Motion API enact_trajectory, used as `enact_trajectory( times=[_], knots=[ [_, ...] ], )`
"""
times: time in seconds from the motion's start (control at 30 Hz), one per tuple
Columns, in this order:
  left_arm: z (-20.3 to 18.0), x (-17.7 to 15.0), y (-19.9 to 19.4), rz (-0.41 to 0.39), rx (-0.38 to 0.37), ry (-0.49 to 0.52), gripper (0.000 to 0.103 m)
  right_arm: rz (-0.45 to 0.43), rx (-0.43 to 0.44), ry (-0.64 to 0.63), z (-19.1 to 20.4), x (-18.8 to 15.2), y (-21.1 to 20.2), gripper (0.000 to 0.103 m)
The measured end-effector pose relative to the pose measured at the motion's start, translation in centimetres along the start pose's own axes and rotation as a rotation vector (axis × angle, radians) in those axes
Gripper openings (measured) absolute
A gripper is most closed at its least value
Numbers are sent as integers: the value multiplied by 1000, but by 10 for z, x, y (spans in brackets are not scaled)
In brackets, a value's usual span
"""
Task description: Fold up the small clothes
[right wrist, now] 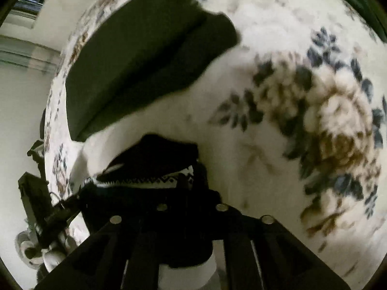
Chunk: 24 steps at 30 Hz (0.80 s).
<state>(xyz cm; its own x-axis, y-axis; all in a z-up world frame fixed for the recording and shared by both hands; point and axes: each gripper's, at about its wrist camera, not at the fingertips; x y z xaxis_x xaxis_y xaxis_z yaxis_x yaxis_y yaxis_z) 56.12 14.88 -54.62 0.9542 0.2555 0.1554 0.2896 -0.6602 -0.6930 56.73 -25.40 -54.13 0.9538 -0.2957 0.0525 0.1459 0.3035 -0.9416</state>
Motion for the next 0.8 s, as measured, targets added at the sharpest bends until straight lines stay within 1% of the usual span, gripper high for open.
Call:
enact_trajectory(
  times=[0.03, 0.07, 0.1, 0.13, 0.17, 0.2, 0.27, 0.37, 0.4, 0.43, 0.47, 0.5, 0.53, 0.57, 0.6, 0.67, 0.73, 0.77, 0.8],
  knots=[
    [-3, -9, -15, -18, -3, 21, 36, -12, 10, 3, 1, -4, -8, 31],
    [-6, -22, -28, -32, -3, 35, 45, -29, 30, 5, -1, -10, -19, 45],
    [-6, -36, -36, -36, -6, 40, 45, -35, 57, 10, -4, -20, -31, 51],
    [-6, -52, -45, -28, -9, 38, 45, -30, 78, 15, -8, -29, -37, 51],
    [-3, -66, -50, -14, -11, 25, 45, -6, 114, 19, -12, -46, -44, 51],
    [-1, -88, -55, 4, -15, 2, 45, 9, 133, 21, -16, -61, -48, 51],
    [5, -118, -58, 32, -22, -36, 45, 54, 145, 32, -24, -93, -49, 51],
    [13, -144, -46, 73, -5, -91, 45, 121, 141, 35, -35, -145, -39, 51],
    [12, -152, -35, 99, 3, -93, 45, 151, 144, 38, -37, -162, -30, 51],
    [8, -156, -29, 97, 20, -75, 44, 180, 151, 52, -40, -178, -20, 51],
    [3, -159, -28, 69, 47, -50, 24, 206, 157, 71, -42, -191, -9, 51],
    [0, -159, -27, 57, 65, -36, 9, 224, 155, 81, -43, -200, 1, 51],
    [-2, -159, -29, 49, 79, -33, 6, 235, 153, 90, -44, -209, 11, 51],
    [-6, -156, -37, 17, 87, -24, 5, 229, 158, 97, -44, -215, 17, 37],
    [-8, -155, -43, -5, 99, -11, 5, 203, 172, 106, -43, -222, 19, 6],
    [-4, -155, -52, -26, 120, -1, 4, 163, 184, 108, -38, -229, 15, 7],
    [9, -154, -51, -4, 142, -13, 4, 136, 184, 88, -31, -232, 10, 7],
    [17, -153, -49, -9, 169, -30, 4, 132, 178, 72, -30, -234, 11, 6],
    [26, -152, -47, -8, 177, -41, 4, 130, 158, 55, -30, -233, 16, 6]
  ],
)
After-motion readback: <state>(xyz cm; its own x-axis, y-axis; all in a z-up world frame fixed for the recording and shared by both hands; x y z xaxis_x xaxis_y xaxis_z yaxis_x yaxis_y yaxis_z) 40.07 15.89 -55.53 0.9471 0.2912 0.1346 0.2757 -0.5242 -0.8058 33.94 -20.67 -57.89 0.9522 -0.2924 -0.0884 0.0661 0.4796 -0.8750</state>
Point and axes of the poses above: each gripper's, at about its wrist camera, not at the fingertips, and y roughly the way its jaws point, z to its left, x to its top, and after that the axes turned 5 degrees about -x, right-handed
